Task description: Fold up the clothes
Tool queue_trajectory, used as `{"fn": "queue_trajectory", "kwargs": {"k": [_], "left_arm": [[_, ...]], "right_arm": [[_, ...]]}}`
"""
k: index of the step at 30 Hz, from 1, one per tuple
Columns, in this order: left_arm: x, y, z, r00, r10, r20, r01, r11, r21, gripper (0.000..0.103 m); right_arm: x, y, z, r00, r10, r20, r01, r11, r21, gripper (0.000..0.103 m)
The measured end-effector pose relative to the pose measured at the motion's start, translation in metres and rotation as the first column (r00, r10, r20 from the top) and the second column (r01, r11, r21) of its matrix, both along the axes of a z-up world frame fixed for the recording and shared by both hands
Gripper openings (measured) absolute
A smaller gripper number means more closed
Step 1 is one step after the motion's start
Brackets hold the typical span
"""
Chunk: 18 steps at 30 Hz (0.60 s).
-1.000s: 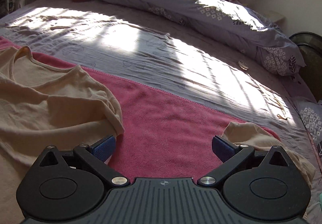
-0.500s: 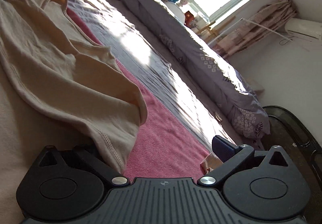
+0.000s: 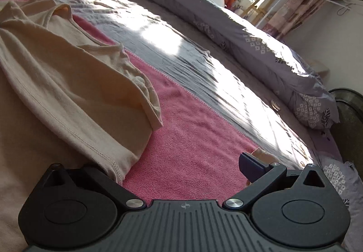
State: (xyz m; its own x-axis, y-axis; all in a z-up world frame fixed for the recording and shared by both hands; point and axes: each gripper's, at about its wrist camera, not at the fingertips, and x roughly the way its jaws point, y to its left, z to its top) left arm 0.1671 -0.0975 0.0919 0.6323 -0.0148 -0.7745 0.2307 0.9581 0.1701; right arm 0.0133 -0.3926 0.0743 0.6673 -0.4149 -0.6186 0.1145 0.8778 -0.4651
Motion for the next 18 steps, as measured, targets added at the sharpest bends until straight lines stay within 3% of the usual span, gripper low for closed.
{"fn": "queue_trajectory", "kwargs": {"k": [4, 8, 10, 13, 15, 18], "left_arm": [[0.0, 0.003, -0.001, 1.0, 0.008, 0.001, -0.008, 1.0, -0.022, 0.069], [-0.002, 0.005, -0.002, 1.0, 0.014, 0.012, -0.013, 0.999, -0.038, 0.069], [-0.003, 0.006, -0.003, 1.0, 0.014, 0.017, -0.013, 0.999, -0.046, 0.069], [-0.004, 0.008, -0.003, 1.0, 0.013, 0.019, -0.012, 0.998, -0.056, 0.069], [-0.004, 0.009, -0.003, 1.0, 0.013, 0.02, -0.011, 0.998, -0.061, 0.069], [-0.004, 0.009, -0.004, 1.0, 0.012, 0.022, -0.01, 0.998, -0.066, 0.069]], "right_arm": [[-0.008, -0.024, 0.025, 0.997, 0.057, -0.056, -0.043, 0.975, 0.216, 0.103], [-0.001, -0.046, 0.041, 0.989, 0.095, -0.11, -0.04, 0.905, 0.423, 0.103], [0.003, -0.05, 0.045, 0.991, 0.096, -0.099, -0.04, 0.889, 0.456, 0.103], [0.013, -0.04, 0.043, 0.98, 0.159, -0.122, -0.103, 0.921, 0.377, 0.103], [0.014, -0.037, 0.044, 0.968, 0.227, -0.104, -0.165, 0.896, 0.411, 0.103], [0.011, -0.041, 0.044, 0.951, 0.307, -0.037, -0.246, 0.826, 0.506, 0.103]]}}
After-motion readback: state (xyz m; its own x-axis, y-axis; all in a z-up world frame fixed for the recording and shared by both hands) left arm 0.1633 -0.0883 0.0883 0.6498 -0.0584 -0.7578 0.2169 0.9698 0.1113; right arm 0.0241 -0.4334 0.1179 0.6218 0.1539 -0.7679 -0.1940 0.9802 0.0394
